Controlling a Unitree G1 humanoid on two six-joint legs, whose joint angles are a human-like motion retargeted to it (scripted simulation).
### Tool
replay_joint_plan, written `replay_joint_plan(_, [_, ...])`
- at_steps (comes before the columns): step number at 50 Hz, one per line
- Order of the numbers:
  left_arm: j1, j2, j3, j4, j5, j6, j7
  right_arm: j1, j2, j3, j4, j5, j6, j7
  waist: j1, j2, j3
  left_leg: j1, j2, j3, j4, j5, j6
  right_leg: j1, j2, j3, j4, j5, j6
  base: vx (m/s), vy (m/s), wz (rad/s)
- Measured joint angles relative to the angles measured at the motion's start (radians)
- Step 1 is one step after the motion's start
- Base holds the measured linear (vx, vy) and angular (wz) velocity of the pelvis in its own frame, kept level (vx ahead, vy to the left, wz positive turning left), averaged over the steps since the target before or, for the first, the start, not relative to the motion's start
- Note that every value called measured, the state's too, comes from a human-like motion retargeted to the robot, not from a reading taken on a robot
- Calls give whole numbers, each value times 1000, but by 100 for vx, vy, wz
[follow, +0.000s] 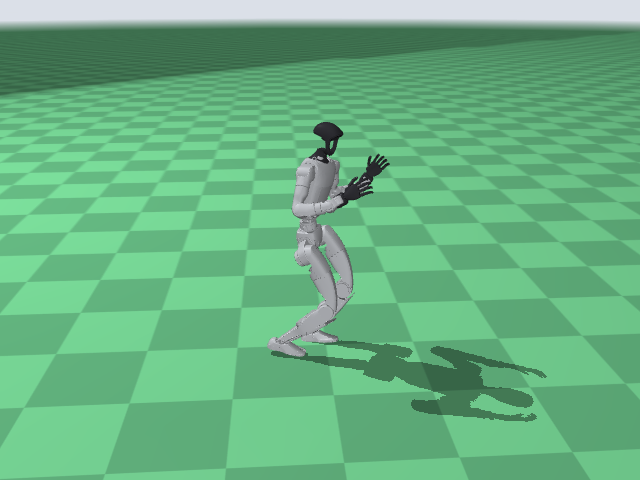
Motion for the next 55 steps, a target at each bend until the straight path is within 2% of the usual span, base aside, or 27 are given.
replay_joint_plan(10, [-63,19,-63,64,38,13,-11,-38,49,34,24,5,3,2,-1,-46,-4,-19,-46,-16,-64,70,-15,84,-27,-2,26,12,18,-10,-8,29])
replay_joint_plan(15, [-61,19,-83,77,58,23,-46,-39,64,38,36,6,0,13,5,-64,-1,-23,-70,-26,-122,128,-32,128,-45,-7,-45,-57,-11,-18,-9,29])
replay_joint_plan(18, [-53,23,-91,84,68,29,-70,-28,71,38,27,3,-6,19,17,-44,4,-46,-45,-40,-135,158,-50,126,-21,-25,-108,-95,-46,-27,-8,19])
replay_joint_plan(23, [-39,24,-104,87,86,32,-112,-40,70,38,14,-5,-16,22,41,21,10,-122,38,-58,-129,205,-94,89,47,-70,-214,-98,-97,-29,-6,19])
replay_joint_plan(27, [-18,20,-118,81,103,32,-136,-51,66,39,9,-7,-22,4,43,52,24,-174,81,-59,-83,167,-102,56,71,-102,-230,-98,-105,-23,-5,31])
replay_joint_plan(36, [61,27,-156,42,114,40,-148,-28,54,12,-1,32,-22,-79,63,105,67,-125,164,-85,225,94,-92,36,138,-118,-262,-35,-88,-15,-4,2])
replay_joint_plan(42, [81,32,-176,17,107,23,-130,-7,36,-26,-5,45,-38,-135,58,122,60,-21,159,-108,193,67,-95,13,169,-110,-295,13,-62,-10,1,-5])
replay_joint_plan(47, [70,27,-191,4,115,9,-91,-16,26,-42,6,26,-44,-176,29,95,33,11,112,-102,27,49,-89,-28,160,-74,-284,86,-2,-11,6,5])
replay_joint_plan(55, [1,28,-205,5,151,14,-21,-74,7,-44,50,-1,-36,-194,20,14,0,-8,31,-70,-108,77,-63,7,77,-104,-171,62,21,-15,2,4])
